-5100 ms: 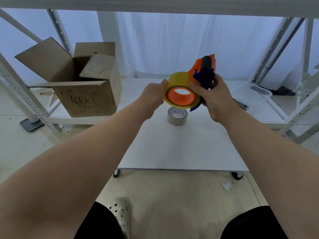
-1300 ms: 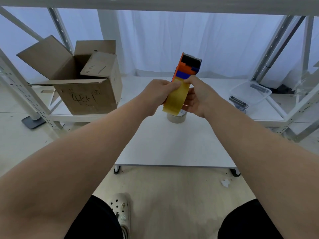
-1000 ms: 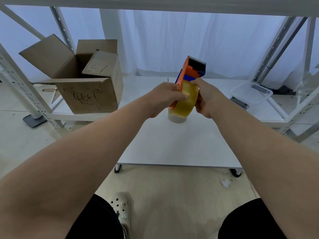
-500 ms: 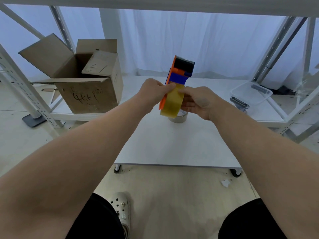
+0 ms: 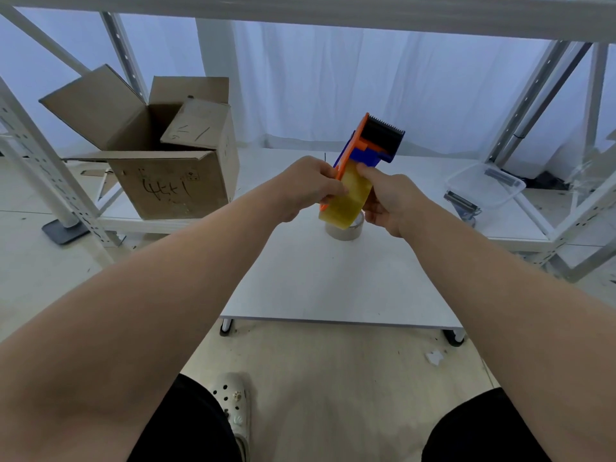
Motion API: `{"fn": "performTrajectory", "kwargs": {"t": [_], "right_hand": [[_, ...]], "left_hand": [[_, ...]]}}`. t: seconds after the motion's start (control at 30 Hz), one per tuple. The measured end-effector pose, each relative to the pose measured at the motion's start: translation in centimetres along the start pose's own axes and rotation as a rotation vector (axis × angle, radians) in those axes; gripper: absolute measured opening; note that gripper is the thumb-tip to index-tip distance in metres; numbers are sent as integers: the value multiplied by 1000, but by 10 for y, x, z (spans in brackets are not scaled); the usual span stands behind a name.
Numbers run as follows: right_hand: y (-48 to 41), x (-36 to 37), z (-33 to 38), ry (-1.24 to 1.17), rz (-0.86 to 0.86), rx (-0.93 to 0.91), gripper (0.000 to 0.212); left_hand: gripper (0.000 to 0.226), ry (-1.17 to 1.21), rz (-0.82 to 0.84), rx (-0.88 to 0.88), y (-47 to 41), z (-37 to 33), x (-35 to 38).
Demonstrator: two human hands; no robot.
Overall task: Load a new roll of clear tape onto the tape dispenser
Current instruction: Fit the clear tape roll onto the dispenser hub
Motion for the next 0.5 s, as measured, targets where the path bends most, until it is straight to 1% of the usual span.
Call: {"fn": "performTrajectory", "kwargs": {"t": [0.07,0.13,0.2,0.3,0.43,0.5], "right_hand": [[-1,1,0,-25,45,-4,24],[0,4,0,-18,90,-7,24],[1,7,0,30,125,-18,27],[4,11,1,96,170,-58,36],[5,14,7,235,233,-182,27],[6,16,9,305,246,-233,33]], "left_hand": [[17,96,-33,-34,-1,3,-1],[22,175,-90,-97,-2,8,-2],[27,168,-133,-155,-2,13,-4],[28,160,-174,-186,-2,16,-8],[32,184,-210,-217,-2,17,-9],[35,202,-211,-241,-1,17,-8]]}}
Point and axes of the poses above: each hand's wrist, its own y-axis away from the middle knuckle, its own x-axis out of the palm, z = x × y, the point moved 5 cm from there along -y, towards the middle knuckle, and after that the axes turned 10 degrees about -y, right-handed, at the moved point
